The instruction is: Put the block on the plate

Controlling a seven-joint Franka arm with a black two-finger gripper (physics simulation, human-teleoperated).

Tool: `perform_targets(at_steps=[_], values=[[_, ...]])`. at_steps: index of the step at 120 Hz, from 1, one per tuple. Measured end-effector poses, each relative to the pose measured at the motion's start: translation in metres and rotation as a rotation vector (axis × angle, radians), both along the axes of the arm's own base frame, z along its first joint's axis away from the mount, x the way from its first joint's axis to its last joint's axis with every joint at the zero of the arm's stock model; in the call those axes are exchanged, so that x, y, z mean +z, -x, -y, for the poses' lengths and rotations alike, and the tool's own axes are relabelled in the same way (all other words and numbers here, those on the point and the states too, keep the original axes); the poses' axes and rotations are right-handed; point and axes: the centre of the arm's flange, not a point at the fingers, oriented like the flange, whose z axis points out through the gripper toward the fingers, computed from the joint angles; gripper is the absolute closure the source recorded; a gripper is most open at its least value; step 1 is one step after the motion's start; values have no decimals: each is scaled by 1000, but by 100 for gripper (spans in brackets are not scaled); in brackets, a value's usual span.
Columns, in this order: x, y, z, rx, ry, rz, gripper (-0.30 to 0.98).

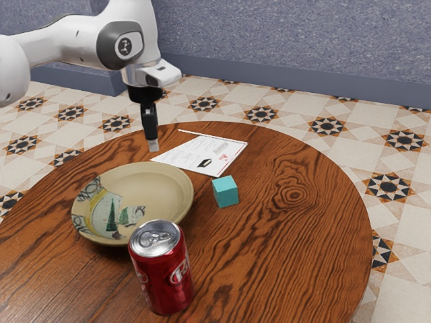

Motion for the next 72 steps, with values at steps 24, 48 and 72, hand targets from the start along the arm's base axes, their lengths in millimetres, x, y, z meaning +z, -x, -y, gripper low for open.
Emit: perform_targets(at_steps=[24,48,72], values=[[-2,0,0,-23,2,-3,0],[-18,-9,26,-60,41,-5,0],[-50,-31,53,-63,53,-15,0]])
